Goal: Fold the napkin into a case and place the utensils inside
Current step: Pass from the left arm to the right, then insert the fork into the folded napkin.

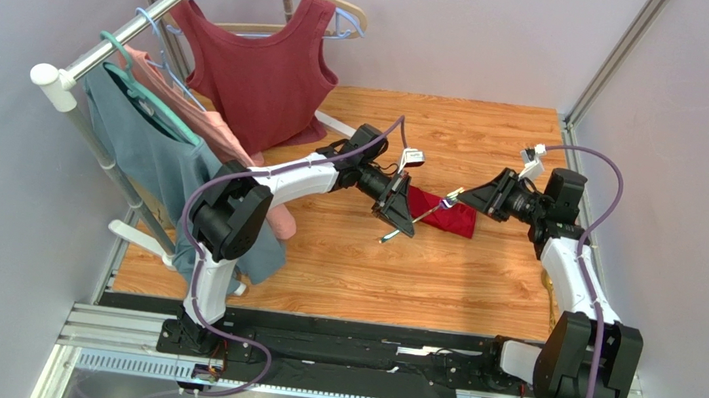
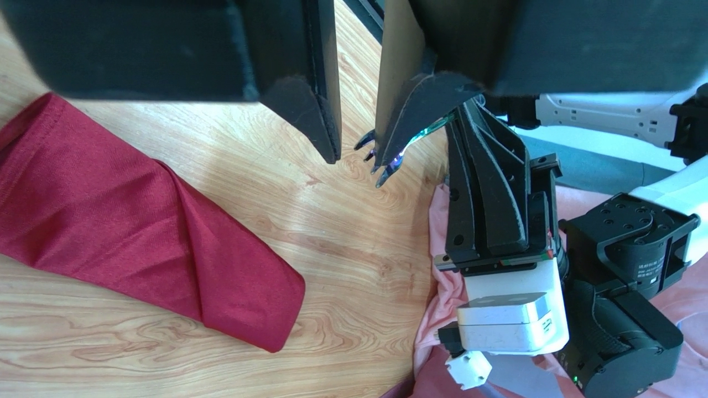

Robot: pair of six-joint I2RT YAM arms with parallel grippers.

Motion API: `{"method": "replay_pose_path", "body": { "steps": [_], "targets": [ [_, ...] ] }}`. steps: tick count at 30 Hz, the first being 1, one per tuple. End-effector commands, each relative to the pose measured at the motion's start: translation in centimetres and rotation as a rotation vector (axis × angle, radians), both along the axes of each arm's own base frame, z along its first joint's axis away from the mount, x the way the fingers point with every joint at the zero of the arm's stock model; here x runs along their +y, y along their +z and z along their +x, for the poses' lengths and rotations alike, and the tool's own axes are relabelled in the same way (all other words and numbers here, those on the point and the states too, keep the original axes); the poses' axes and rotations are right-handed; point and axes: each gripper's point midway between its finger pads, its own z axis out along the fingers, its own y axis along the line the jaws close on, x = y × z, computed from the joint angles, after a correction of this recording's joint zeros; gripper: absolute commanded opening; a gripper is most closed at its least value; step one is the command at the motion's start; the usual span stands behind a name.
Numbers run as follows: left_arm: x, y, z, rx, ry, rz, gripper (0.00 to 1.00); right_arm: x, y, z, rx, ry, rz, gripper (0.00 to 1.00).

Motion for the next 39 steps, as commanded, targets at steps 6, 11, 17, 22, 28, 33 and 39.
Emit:
{"method": "replay_pose_path", "body": {
  "steps": [6, 11, 17, 22, 28, 33, 39],
  "targets": [
    [-0.1, 3.2, -1.4, -0.049, -0.084, -0.088, 0.0, 1.5, 1.9, 1.0, -0.096, 0.041, 0.037, 0.0],
    [1.4, 1.7, 4.5, -0.28, 0.183, 0.136, 0.49, -1.6, -0.6, 0.8, 0.03, -0.238, -0.03, 0.0],
    [3.0, 0.5, 11.8, -0.486, 0.578, 0.311, 0.35, -6.3, -2.8, -0.2, 0.076, -0.56, -0.024, 0.0],
    [3.4, -1.6, 16.4, -0.552, 0.781, 0.388, 0.02, -11.9, -4.5, -1.0, 0.079, -0.869, -0.049, 0.0],
    [1.8, -5.8, 20.1, -0.539, 0.832, 0.441, 0.0, -14.4, -4.5, -0.4, 0.021, -1.006, -0.023, 0.0],
    [1.4, -7.3, 21.5, -0.514, 0.883, 0.449, 0.0, -15.7, -4.1, 0.2, -0.009, -1.05, -0.051, 0.0],
    [1.2, -7.7, 22.5, -0.501, 0.911, 0.41, 0.0, -16.0, -4.5, 0.9, -0.013, -1.046, -0.056, 0.0]
  ]
}}
